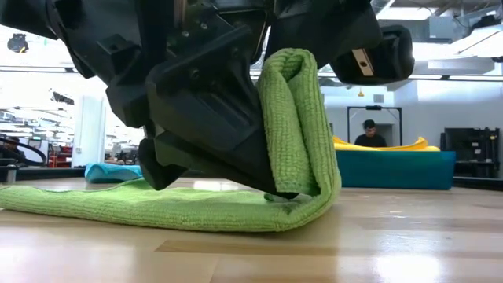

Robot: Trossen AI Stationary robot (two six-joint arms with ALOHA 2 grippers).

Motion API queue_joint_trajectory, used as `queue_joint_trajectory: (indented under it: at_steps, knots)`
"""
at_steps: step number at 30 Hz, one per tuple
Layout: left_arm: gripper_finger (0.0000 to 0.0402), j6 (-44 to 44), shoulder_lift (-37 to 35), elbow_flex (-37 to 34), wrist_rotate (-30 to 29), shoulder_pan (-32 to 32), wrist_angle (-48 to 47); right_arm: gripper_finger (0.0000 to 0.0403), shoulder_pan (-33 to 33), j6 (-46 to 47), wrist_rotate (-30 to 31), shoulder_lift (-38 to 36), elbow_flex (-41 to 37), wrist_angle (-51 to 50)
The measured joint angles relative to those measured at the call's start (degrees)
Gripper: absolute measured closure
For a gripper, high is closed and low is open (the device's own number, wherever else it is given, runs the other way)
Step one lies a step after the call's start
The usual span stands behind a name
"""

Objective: Fold microfiber towels
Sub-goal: Fold the green microfiber cloth

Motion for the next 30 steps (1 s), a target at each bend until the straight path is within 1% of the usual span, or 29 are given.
queue_joint_trajectory:
  at_steps: [4, 8, 13, 17, 21, 24, 25, 27, 30]
  knots:
    - [0.0402, 0.66, 0.00, 0.00, -0.25, -0.22, 0.11, 0.0285, -0.01, -1.35, 0.29, 0.00, 0.00, -0.24]
    - [0.0401, 0.92, -0.07, 0.00, -1.05, -0.24, 0.24, 0.0246, 0.62, -2.89, 4.64, -0.89, -0.04, -2.52]
    - [0.0402, 1.22, -0.11, 0.00, -1.65, -0.37, -0.17, 0.0199, 0.59, -5.10, 5.32, -0.98, -0.04, -2.95]
    - [0.0402, 1.37, -0.11, 0.01, -1.48, -0.57, -0.35, 0.0176, 0.58, -6.24, 5.21, -1.28, -0.04, -3.43]
    - [0.0401, 1.34, -0.11, 0.11, -2.39, -0.76, -0.59, 0.0173, 2.35, -5.96, 12.39, -5.62, 0.01, -7.18]
    - [0.0401, 1.26, -0.11, 0.09, -2.43, -0.88, -1.31, 0.0182, 5.02, -0.98, 16.47, -9.59, 0.41, -15.67]
    - [0.0402, 1.25, -0.11, 0.09, -2.43, -0.88, -1.33, 0.0187, 6.13, 1.48, 16.93, -10.10, 0.40, -20.29]
    - [0.0401, 1.17, -0.11, 0.09, -2.48, -0.88, -1.49, 0.0201, 8.22, 5.90, 15.72, -8.68, 0.18, -28.31]
    - [0.0401, 1.14, -0.11, -0.25, -2.90, -0.84, -1.20, 0.0224, 10.82, 10.76, 12.79, -4.60, -0.49, -30.57]
